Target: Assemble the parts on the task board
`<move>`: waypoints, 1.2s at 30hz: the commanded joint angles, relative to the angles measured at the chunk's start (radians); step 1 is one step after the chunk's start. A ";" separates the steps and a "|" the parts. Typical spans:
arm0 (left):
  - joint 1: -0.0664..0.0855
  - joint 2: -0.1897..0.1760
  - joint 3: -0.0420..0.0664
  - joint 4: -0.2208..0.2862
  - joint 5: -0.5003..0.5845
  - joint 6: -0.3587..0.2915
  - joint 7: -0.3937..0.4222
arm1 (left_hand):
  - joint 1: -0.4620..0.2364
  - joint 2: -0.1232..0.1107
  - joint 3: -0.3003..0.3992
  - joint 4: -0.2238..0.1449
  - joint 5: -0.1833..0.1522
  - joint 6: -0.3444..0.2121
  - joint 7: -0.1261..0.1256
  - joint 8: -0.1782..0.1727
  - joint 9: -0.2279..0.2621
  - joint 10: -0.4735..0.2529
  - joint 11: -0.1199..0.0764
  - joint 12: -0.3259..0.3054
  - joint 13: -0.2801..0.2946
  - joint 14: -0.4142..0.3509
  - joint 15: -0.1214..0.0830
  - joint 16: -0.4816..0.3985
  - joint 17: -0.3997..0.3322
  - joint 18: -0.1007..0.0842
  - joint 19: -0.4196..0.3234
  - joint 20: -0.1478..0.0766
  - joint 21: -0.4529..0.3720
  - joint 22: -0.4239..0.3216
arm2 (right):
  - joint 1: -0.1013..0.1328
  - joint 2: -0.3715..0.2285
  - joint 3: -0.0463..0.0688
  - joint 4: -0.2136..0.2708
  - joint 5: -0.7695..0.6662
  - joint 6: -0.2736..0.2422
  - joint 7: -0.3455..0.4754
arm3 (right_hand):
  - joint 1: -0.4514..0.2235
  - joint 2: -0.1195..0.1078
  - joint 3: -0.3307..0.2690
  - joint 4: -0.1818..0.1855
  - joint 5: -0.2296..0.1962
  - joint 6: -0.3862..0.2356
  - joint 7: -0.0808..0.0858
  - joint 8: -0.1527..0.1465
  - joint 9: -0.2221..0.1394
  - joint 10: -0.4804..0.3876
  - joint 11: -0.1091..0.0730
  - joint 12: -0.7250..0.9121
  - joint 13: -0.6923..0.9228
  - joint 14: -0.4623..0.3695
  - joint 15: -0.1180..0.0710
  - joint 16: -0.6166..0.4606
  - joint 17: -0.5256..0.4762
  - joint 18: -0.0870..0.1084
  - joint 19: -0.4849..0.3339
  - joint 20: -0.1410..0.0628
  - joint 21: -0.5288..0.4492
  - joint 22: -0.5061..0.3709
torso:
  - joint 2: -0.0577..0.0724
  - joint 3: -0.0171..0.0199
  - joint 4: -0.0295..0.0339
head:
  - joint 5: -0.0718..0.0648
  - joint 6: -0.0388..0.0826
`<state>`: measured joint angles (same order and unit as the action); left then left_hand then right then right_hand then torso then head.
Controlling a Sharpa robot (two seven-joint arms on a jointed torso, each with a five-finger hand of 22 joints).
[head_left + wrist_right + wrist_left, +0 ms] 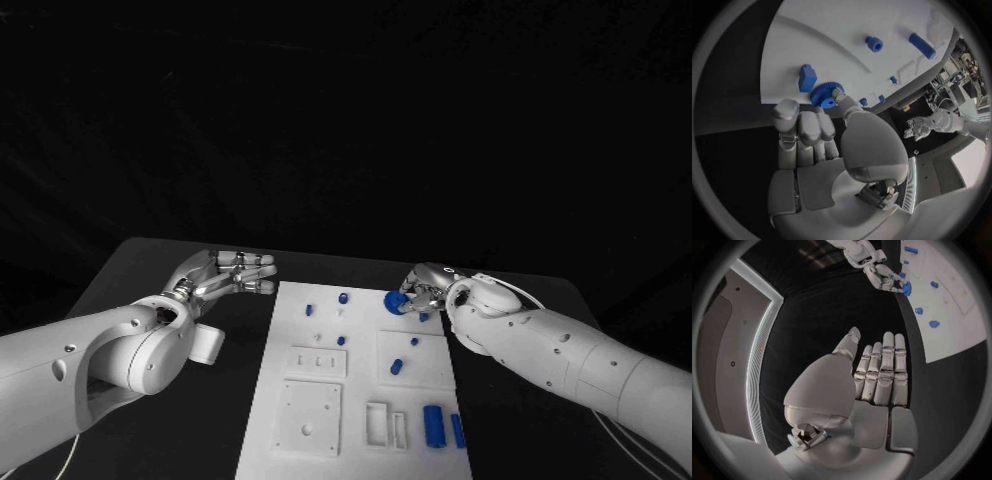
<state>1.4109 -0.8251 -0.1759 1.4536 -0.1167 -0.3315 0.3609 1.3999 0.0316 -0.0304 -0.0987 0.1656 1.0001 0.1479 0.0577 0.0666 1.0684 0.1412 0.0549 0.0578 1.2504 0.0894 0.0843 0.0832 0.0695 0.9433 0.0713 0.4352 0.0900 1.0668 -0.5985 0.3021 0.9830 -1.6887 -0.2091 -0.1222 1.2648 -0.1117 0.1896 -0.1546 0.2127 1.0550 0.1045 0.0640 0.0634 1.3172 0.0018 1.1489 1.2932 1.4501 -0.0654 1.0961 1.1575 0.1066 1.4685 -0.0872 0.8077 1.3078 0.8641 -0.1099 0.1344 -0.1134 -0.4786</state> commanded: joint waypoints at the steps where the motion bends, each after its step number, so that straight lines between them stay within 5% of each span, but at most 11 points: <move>1: 0.001 0.001 0.001 0.002 -0.008 0.013 0.003 | 0.005 -0.009 -0.002 0.000 -0.004 -0.001 0.006 0.004 0.000 -0.009 0.000 0.003 0.002 -0.004 0.004 -0.005 -0.001 -0.002 0.004 0.005 0.001 -0.002 | -0.002 0.001 0.000 0.001 0.004 0.022 0.012 | -0.006 0.004 0.004 0.004 -0.011 0.006 0.000 -0.002 0.000 0.005 0.001 0.003 0.001 0.007 0.001 0.003 0.001 -0.010 0.046 0.002 0.005 0.094 | 0.001 -0.0009 -0.0003 | 0.002 -0.001; 6: 0.001 0.001 0.001 0.002 -0.010 0.010 0.001 | 0.007 -0.011 -0.002 -0.002 -0.004 -0.012 0.007 0.005 0.000 -0.012 0.000 0.003 0.002 -0.004 0.004 -0.005 -0.001 -0.002 0.004 0.005 0.002 -0.002 | -0.002 0.001 0.000 0.001 0.004 0.021 0.009 | -0.010 0.001 0.000 0.008 -0.015 0.000 0.001 -0.002 0.000 0.003 0.002 0.001 0.000 0.007 0.001 0.002 0.000 -0.010 0.045 0.002 0.003 0.094 | 0.000 -0.0005 -0.0010 | 0.003 -0.003; 19: 0.001 0.001 0.001 0.003 -0.012 0.010 -0.003 | 0.010 -0.016 -0.002 -0.005 -0.004 -0.024 0.008 0.004 0.000 -0.019 0.002 0.003 0.002 -0.004 0.005 -0.006 -0.001 -0.001 0.003 0.006 0.002 -0.003 | -0.002 0.003 0.000 0.004 0.006 0.004 0.004 | 0.004 -0.020 -0.094 0.094 0.020 -0.045 0.008 -0.001 0.000 -0.005 0.008 -0.011 -0.009 0.006 0.005 0.001 0.000 -0.004 0.045 0.006 0.008 0.095 | 0.000 0.0003 -0.0001 | 0.004 -0.002; 36: 0.001 0.001 0.001 0.003 -0.016 0.016 -0.008 | 0.009 -0.015 -0.001 -0.005 -0.005 -0.018 0.006 0.006 0.001 -0.023 0.003 0.003 0.002 -0.005 0.006 -0.006 -0.001 -0.001 0.002 0.007 0.003 -0.004 | -0.002 0.006 0.000 0.006 0.010 -0.002 -0.005 | -0.008 -0.009 -0.040 0.102 0.007 0.002 -0.002 -0.002 0.000 0.001 0.000 -0.005 -0.004 0.007 -0.001 0.007 0.006 -0.006 0.045 0.002 0.028 0.098 | 0.000 -0.0001 0.0001 | 0.006 -0.003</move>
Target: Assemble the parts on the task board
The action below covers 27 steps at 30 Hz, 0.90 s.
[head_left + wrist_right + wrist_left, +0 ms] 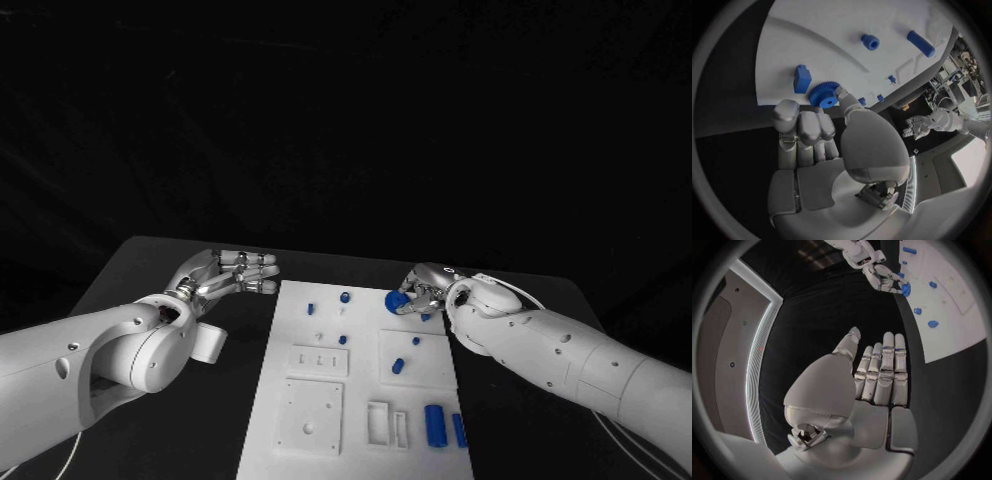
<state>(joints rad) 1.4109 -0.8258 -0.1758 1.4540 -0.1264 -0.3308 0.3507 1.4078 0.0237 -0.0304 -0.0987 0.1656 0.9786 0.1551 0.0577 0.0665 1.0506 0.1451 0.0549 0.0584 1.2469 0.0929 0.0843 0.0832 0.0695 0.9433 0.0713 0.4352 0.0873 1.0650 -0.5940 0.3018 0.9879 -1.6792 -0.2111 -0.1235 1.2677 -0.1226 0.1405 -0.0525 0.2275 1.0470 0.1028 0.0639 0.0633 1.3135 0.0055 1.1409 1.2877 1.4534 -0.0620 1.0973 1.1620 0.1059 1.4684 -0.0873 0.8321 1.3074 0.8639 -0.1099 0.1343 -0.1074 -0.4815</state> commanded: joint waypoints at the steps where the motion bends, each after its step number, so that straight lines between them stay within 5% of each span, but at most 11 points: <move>1: 0.001 0.001 0.001 0.002 -0.006 0.016 0.002 | 0.001 -0.007 -0.001 -0.005 -0.005 0.004 -0.001 0.006 0.001 -0.005 -0.001 0.003 0.001 -0.001 0.002 -0.006 -0.001 -0.001 0.002 0.007 0.003 -0.001 | -0.001 0.002 0.000 0.001 0.001 0.000 -0.004 | -0.011 0.004 0.013 0.000 -0.010 0.012 -0.001 -0.002 0.001 0.005 -0.004 0.003 0.001 0.004 -0.004 0.006 0.001 -0.005 0.045 0.002 0.003 0.098 | 0.001 -0.0003 0.0003 | 0.000 0.000; 9: 0.001 0.001 0.001 0.003 -0.008 0.018 0.000 | 0.001 -0.007 -0.001 -0.005 -0.005 0.009 0.000 0.005 0.001 -0.006 -0.001 0.003 0.001 -0.001 0.002 -0.006 -0.001 -0.001 0.001 0.007 0.004 -0.001 | -0.001 0.005 0.000 0.000 -0.011 -0.002 -0.020 | -0.033 0.008 0.062 -0.001 -0.031 0.087 -0.024 -0.002 0.003 0.014 -0.017 0.009 0.006 0.005 -0.014 0.007 0.002 -0.015 0.045 -0.007 0.012 0.100 | 0.000 -0.0001 0.0003 | 0.002 -0.002; 27: -0.001 0.018 -0.001 -0.016 -0.012 0.021 -0.002 | -0.001 -0.007 -0.001 -0.005 -0.004 0.008 -0.001 0.005 0.001 -0.011 0.000 0.003 0.001 -0.002 0.003 -0.006 -0.001 -0.001 0.000 0.008 0.004 -0.002 | -0.017 0.014 0.000 0.037 -0.174 -0.049 -0.086 | -0.022 -0.033 0.036 0.064 -0.053 0.085 -0.023 -0.001 0.004 0.019 -0.017 0.007 0.011 0.006 -0.015 0.011 0.007 -0.019 0.045 -0.010 0.023 0.101 | 0.001 0.0002 0.0004 | 0.000 -0.010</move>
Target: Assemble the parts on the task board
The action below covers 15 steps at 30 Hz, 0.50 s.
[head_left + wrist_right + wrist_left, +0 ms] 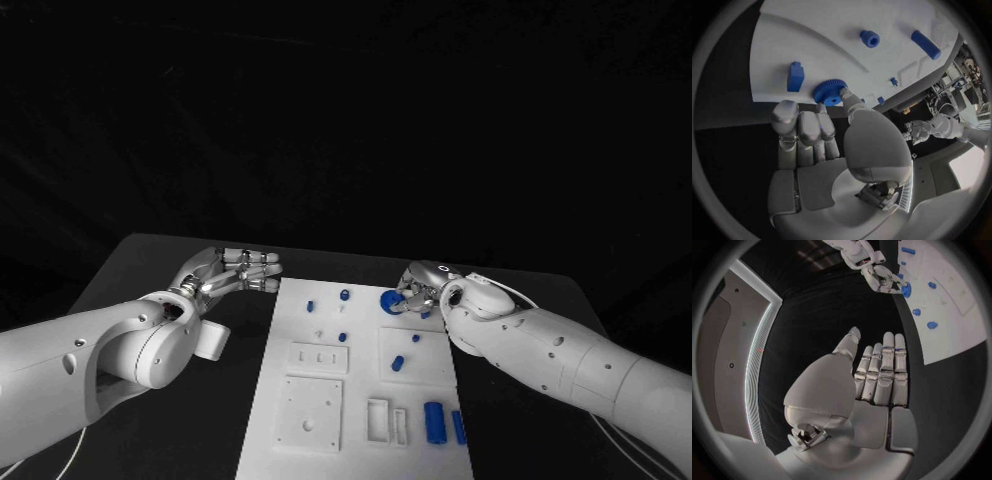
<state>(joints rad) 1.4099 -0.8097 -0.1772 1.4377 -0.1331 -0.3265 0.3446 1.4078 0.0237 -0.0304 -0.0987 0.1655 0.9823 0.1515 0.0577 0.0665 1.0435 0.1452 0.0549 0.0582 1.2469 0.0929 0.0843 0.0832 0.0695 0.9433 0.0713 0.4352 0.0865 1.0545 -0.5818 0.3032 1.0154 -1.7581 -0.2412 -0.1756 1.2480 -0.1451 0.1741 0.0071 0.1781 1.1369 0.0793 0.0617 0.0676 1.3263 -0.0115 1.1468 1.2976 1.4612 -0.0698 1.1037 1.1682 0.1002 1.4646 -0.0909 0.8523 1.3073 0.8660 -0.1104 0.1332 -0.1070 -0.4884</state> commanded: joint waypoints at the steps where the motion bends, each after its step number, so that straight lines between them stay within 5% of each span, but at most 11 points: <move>1: 0.000 0.002 0.000 0.001 -0.005 0.017 0.004 | -0.001 -0.007 -0.001 -0.005 -0.004 0.004 0.003 0.005 0.001 -0.004 0.000 0.003 0.001 -0.002 0.003 -0.006 -0.001 -0.001 0.000 0.008 0.004 -0.001 | -0.008 0.002 -0.001 0.014 -0.108 -0.021 -0.037 | -0.001 -0.013 0.008 0.008 0.001 -0.004 0.000 0.001 -0.001 0.007 0.000 0.002 0.001 -0.002 -0.007 0.005 0.001 -0.013 0.049 -0.007 0.005 0.101 | -0.001 0.0006 0.0018 | 0.000 -0.003; 9: 0.000 0.001 0.000 0.002 -0.005 0.016 0.003 | -0.002 -0.007 -0.001 -0.005 -0.005 0.003 0.003 0.005 0.001 -0.006 0.001 0.003 0.001 -0.003 0.003 -0.006 -0.001 -0.001 0.000 0.008 0.003 -0.002 | -0.015 0.003 -0.001 0.041 -0.169 -0.024 -0.050 | 0.001 -0.016 0.032 -0.001 0.081 -0.004 0.000 0.001 -0.001 0.007 -0.001 0.001 0.002 -0.002 -0.007 0.005 0.001 -0.015 0.049 -0.006 0.007 0.102 | -0.002 0.0006 0.0005 | 0.003 -0.007; 15: 0.000 0.000 0.000 0.004 -0.005 0.016 0.003 | -0.003 -0.008 0.000 -0.005 -0.004 0.004 0.003 0.005 0.001 -0.008 0.001 0.003 0.001 -0.003 0.004 -0.005 -0.001 0.000 0.000 0.008 0.003 -0.002 | -0.018 0.001 -0.001 0.063 -0.182 -0.058 -0.065 | -0.008 -0.013 0.052 -0.010 0.102 0.006 -0.003 0.001 -0.001 0.009 -0.003 0.003 0.003 -0.001 -0.009 0.006 0.001 -0.017 0.049 -0.008 0.010 0.102 | -0.002 0.0014 0.0006 | 0.005 -0.004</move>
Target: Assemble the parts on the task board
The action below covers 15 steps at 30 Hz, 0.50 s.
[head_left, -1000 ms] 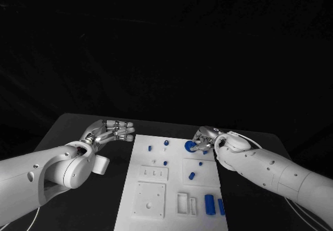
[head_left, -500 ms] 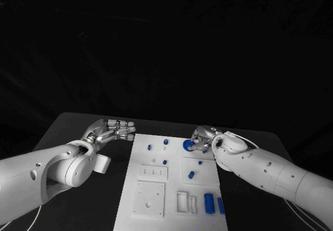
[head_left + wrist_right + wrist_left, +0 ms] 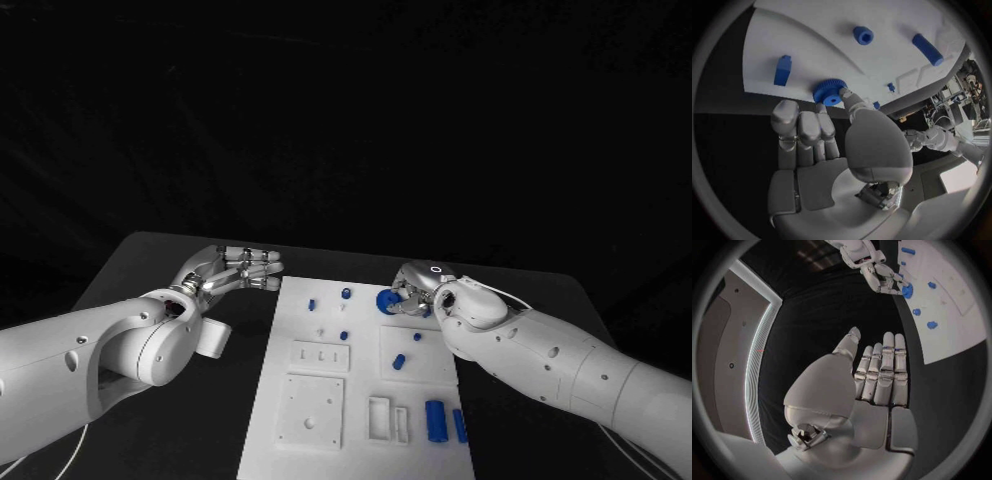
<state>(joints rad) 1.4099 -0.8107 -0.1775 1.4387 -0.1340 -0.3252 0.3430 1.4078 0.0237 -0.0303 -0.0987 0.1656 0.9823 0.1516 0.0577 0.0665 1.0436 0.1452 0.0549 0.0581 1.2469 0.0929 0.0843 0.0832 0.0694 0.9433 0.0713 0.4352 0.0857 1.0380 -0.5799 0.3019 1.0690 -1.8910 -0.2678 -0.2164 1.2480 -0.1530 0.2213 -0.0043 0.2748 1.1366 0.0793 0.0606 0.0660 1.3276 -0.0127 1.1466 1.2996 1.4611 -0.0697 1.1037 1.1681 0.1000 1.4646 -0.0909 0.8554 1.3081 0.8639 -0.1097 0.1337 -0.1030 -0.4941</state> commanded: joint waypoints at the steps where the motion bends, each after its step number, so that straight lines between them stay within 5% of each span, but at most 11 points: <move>1: 0.000 0.000 0.000 0.004 -0.004 0.014 0.004 | -0.003 -0.008 0.000 -0.005 -0.004 0.004 0.003 0.005 0.001 -0.008 0.001 0.003 0.001 -0.003 0.004 -0.005 -0.001 0.000 0.000 0.008 0.003 -0.002 | -0.002 -0.002 0.000 0.015 -0.050 -0.040 -0.028 | -0.011 -0.004 0.010 0.001 0.007 0.009 -0.004 0.002 0.000 0.008 -0.003 0.004 0.002 -0.001 -0.010 0.006 0.001 -0.017 0.049 -0.009 0.008 0.102 | 0.000 0.0007 -0.0002 | 0.001 0.002; 15: 0.000 -0.003 0.000 0.002 -0.004 0.013 0.005 | -0.003 -0.008 0.000 -0.005 -0.004 0.004 0.003 0.005 0.001 -0.008 0.001 0.003 0.001 -0.003 0.004 -0.005 -0.001 0.000 0.000 0.008 0.003 -0.002 | -0.006 -0.020 0.001 0.142 -0.066 -0.108 -0.056 | -0.019 -0.006 0.026 -0.005 0.008 0.015 -0.006 0.002 0.000 0.012 -0.005 0.004 0.004 -0.001 -0.012 0.006 -0.001 -0.019 0.051 -0.012 0.019 0.104 | 0.000 0.0004 -0.0007 | 0.012 0.008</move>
<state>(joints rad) 1.4099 -0.8142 -0.1775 1.4389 -0.1345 -0.3250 0.3422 1.4078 0.0237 -0.0304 -0.0987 0.1656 0.9823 0.1516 0.0577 0.0665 1.0436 0.1451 0.0549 0.0580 1.2469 0.0929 0.0843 0.0832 0.0695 0.9433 0.0713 0.4352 0.0850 1.0328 -0.5995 0.3024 1.1994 -1.9279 -0.3422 -0.2546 1.2387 -0.1622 0.2406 -0.0099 0.2789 1.1424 0.0734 0.0581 0.0646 1.3314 -0.0162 1.1461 1.3022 1.4611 -0.0768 1.1077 1.1679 0.1000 1.4684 -0.0946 0.8696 1.3080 0.8639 -0.1087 0.1334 -0.0931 -0.4876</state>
